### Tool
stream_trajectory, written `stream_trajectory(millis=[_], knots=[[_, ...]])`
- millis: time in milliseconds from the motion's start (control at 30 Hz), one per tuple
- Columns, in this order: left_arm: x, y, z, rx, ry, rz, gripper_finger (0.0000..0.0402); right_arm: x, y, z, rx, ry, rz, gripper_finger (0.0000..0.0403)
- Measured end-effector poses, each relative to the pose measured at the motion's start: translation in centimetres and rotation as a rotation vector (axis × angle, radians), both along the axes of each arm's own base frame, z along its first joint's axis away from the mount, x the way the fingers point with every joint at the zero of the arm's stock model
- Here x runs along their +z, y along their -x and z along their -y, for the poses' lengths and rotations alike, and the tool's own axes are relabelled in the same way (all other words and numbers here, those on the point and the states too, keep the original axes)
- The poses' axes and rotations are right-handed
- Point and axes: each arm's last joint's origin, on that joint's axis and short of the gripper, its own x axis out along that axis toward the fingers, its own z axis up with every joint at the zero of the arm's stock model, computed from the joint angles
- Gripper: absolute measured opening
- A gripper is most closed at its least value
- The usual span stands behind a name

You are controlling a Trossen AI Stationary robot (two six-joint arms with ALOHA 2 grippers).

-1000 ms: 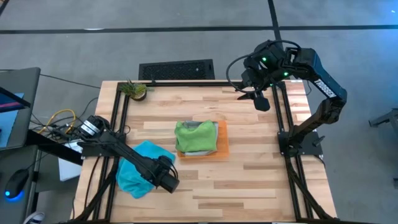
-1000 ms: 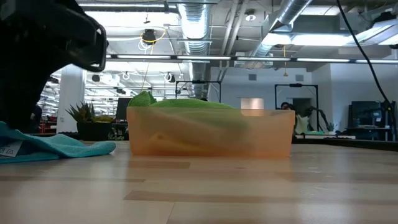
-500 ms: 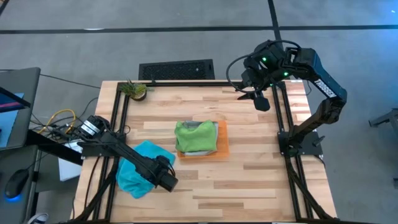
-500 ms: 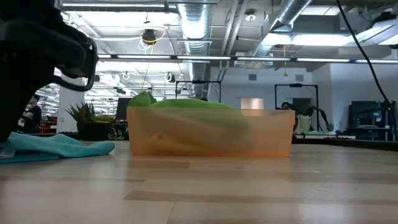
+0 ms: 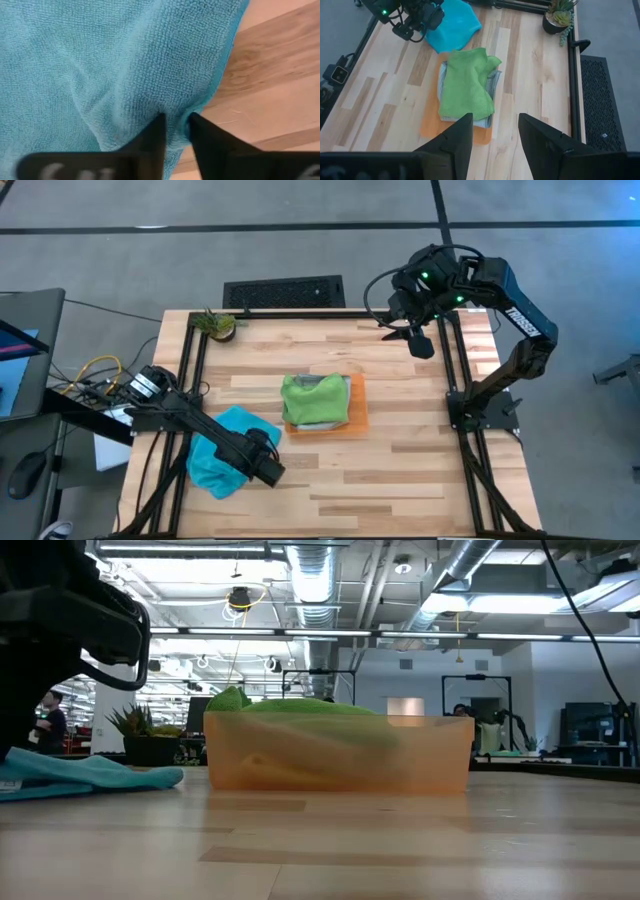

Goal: Sort microfiber towel by color & place in baskets
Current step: Fold the blue towel

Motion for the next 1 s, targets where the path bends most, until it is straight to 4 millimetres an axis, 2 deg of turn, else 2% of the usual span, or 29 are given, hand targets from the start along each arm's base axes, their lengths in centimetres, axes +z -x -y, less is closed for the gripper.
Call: stream_trajectory(millis=[133,400,500,733,1000], knots=[[0.0,0.0,0.1,-0.021,0.003,0.003,0.0013,0.0,0.0,0.0,0.000,0.000,0.000,0.0182],[0.1,0.0,0.1,-0.025,0.008,0.008,0.0002,0.0,0.0,0.0,0.000,-0.001,-0.002,0.0182],[0.7,-0.2,0.0,-0.025,0.027,0.025,0.0001,0.0,0.0,0.0,0.000,-0.001,-0.002,0.0182],[4.1,-0.9,-1.0,-0.002,0.000,0.143,0.0000,-0.1,-0.1,0.0,0.000,-0.004,-0.009,0.0182],[8.6,0.2,-3.7,0.047,-0.117,0.215,0.0000,-0.1,-0.1,0.0,0.000,-0.004,-0.010,0.0182]])
